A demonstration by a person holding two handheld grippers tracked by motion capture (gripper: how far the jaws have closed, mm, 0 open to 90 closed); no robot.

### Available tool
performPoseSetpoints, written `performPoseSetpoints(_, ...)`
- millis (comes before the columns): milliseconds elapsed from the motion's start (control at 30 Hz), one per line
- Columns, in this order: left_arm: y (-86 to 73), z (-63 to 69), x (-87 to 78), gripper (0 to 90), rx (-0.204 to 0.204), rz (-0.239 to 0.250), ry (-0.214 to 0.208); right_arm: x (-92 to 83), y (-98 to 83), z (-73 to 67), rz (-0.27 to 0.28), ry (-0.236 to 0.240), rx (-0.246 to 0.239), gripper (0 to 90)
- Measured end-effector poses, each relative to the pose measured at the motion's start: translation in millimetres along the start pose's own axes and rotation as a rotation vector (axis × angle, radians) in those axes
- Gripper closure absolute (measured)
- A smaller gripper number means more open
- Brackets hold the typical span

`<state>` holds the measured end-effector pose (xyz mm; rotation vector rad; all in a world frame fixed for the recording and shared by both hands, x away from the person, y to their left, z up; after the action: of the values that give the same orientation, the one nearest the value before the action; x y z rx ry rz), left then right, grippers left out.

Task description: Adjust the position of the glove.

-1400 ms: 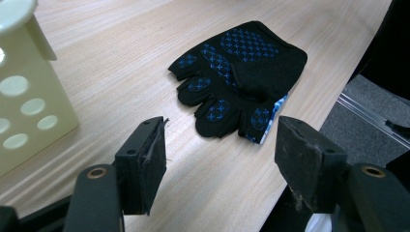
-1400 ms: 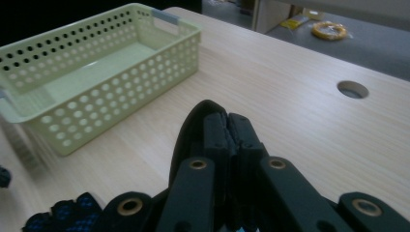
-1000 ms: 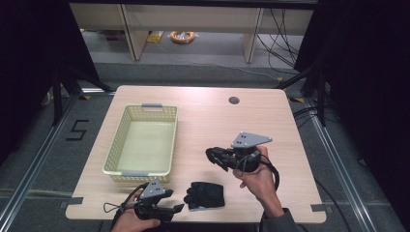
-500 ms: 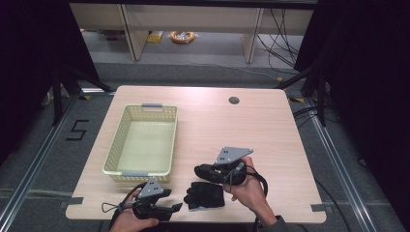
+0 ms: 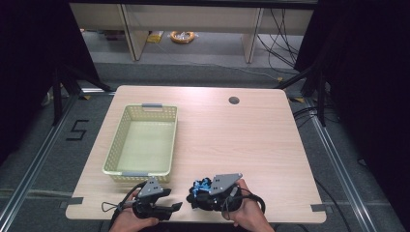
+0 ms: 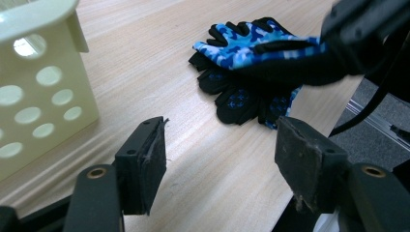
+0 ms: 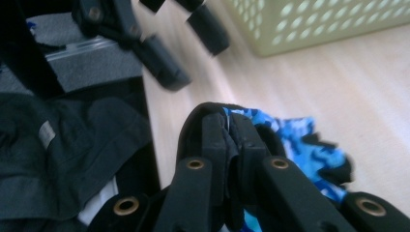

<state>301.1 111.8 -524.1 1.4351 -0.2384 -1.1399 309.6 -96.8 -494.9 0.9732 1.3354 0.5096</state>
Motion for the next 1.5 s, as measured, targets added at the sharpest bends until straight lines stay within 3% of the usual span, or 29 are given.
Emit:
performPoseSetpoints(133, 0.6, 0.6, -0.5, 35.2, -0.025, -0.003, -0.002, 6.1, -8.8, -7.3, -0.031, 0.013, -0.012, 81.8)
performPoseSetpoints(167, 0.9, 0.7, 0.5, 35.1, -0.023, 0.012, 0.008, 6.6, -10.5, -10.1, -0.042, 0.015, 0.01, 79.1)
performPoseSetpoints(200, 1.8, -0.2, 0.2, 35.2, -0.003, 0.017, 0.002, 7.8, -11.7, -10.6, -0.048, 0.015, -0.006, 73.7)
performPoseSetpoints(300, 2.9, 0.8, -0.5, 35.2, -0.017, -0.002, -0.006, 3.5, -13.9, -14.9, -0.052, -0.011, 0.022, 63.5)
performPoseSetpoints(333, 3.8, 0.4, 1.4, 35.2, 0.001, 0.021, 0.004, 0.4, -14.5, -16.9, -0.048, -0.028, 0.043, 59.4)
performPoseSetpoints(400, 6.1, 0.3, 1.2, 35.5, 0.018, 0.009, -0.004, -6.9, -16.9, -18.2, -0.055, -0.098, 0.1, 53.1)
performPoseSetpoints(467, 9.0, 2.9, 2.7, 35.9, 0.0, 0.01, -0.007, -13.9, -21.9, -19.0, -0.06, -0.179, 0.137, 50.2)
performPoseSetpoints(500, 11.6, 3.7, 3.5, 36.0, 0.015, 0.008, -0.013, -16.2, -24.0, -18.2, -0.054, -0.211, 0.148, 47.6)
performPoseSetpoints(533, 13.8, 5.4, 4.8, 36.0, 0.012, 0.009, -0.022, -20.5, -27.6, -19.1, -0.066, -0.247, 0.209, 46.0)
performPoseSetpoints(567, 15.9, 6.6, 6.4, 36.3, 0.014, 0.014, -0.021, -22.8, -30.4, -17.6, -0.064, -0.258, 0.209, 45.2)
performPoseSetpoints(600, 18.4, 7.3, 7.9, 36.4, 0.029, 0.015, -0.023, -26.4, -32.6, -18.4, -0.083, -0.279, 0.251, 44.1)
performPoseSetpoints(633, 20.2, 8.5, 10.4, 36.7, 0.035, 0.027, -0.027, -25.8, -35.0, -16.8, -0.059, -0.309, 0.27, 42.8)
performPoseSetpoints(733, 25.0, 13.3, 18.2, 37.5, 0.044, 0.003, -0.04, -28.8, -36.8, -12.4, -0.034, -0.331, 0.354, 42.4)
performPoseSetpoints(800, 27.5, 14.3, 26.3, 38.2, 0.078, -0.025, -0.052, -30.7, -35.4, -6.1, -0.026, -0.357, 0.378, 43.4)
performPoseSetpoints(833, 27.1, 16.5, 30.1, 38.5, 0.054, -0.033, -0.053, -31.4, -34.4, -2.0, -0.025, -0.368, 0.391, 43.5)
performPoseSetpoints(867, 27.1, 15.6, 32.0, 39.4, 0.077, -0.048, -0.058, -31.3, -33.9, 3.1, -0.019, -0.377, 0.402, 44.9)
performPoseSetpoints(967, 23.8, 18.9, 37.7, 42.2, 0.06, -0.079, -0.066, -26.6, -33.0, 13.4, 0.009, -0.377, 0.437, 46.3)
performPoseSetpoints(1000, 23.0, 19.8, 37.6, 42.9, 0.068, -0.09, -0.079, -26.9, -33.0, 15.0, -0.021, -0.359, 0.465, 46.3)
performPoseSetpoints(1067, 22.1, 23.4, 39.0, 43.4, 0.033, -0.086, -0.083, -21.2, -32.3, 21.0, -0.003, -0.356, 0.483, 46.1)
performPoseSetpoints(1100, 22.5, 23.7, 38.7, 43.4, 0.047, -0.093, -0.097, -19.3, -32.1, 24.5, -0.002, -0.363, 0.497, 46.4)
performPoseSetpoints(1133, 21.8, 24.3, 39.5, 43.2, 0.035, -0.105, -0.088, -15.9, -31.9, 28.7, 0.016, -0.366, 0.492, 46.8)
performPoseSetpoints(1200, 22.3, 25.9, 42.3, 42.8, 0.027, -0.106, -0.094, -12.6, -31.4, 35.2, -0.009, -0.378, 0.518, 47.7)
performPoseSetpoints(1233, 22.2, 25.4, 43.7, 42.9, 0.029, -0.115, -0.096, -12.0, -32.1, 38.6, -0.019, -0.379, 0.499, 48.9)
performPoseSetpoints(1300, 21.9, 25.8, 46.8, 45.6, 0.016, -0.113, -0.099, -8.8, -33.9, 40.8, -0.042, -0.359, 0.516, 57.5)
performPoseSetpoints(1333, 21.2, 24.8, 48.2, 47.7, 0.017, -0.122, -0.104, -5.7, -34.8, 41.5, -0.016, -0.356, 0.516, 61.0)
performPoseSetpoints(1367, 20.5, 24.8, 49.2, 50.2, 0.013, -0.12, -0.108, -6.9, -36.7, 41.3, -0.06, -0.352, 0.527, 66.6)
performPoseSetpoints(1400, 20.2, 25.5, 50.0, 54.8, 0.005, -0.116, -0.11, -7.2, -37.4, 41.0, -0.064, -0.357, 0.522, 73.3)
performPoseSetpoints(1467, 17.8, 26.0, 51.6, 58.5, 0.015, -0.131, -0.105, -4.9, -36.7, 41.8, -0.006, -0.33, 0.474, 83.2)
performPoseSetpoints(1500, 16.6, 26.7, 52.8, 61.7, 0.013, -0.126, -0.096, -7.4, -36.4, 41.4, -0.025, -0.322, 0.458, 86.5)
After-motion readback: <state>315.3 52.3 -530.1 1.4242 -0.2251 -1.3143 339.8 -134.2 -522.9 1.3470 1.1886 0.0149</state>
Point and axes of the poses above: each handheld gripper's, and its own axes: x roughly forward along the jaws, y roughly out of its top, z roughly to its right, the point moved 4 cm from there along x, roughly forward along the jaws, and after that the axes turned 8 degrees about z, right-handed, at the moved point
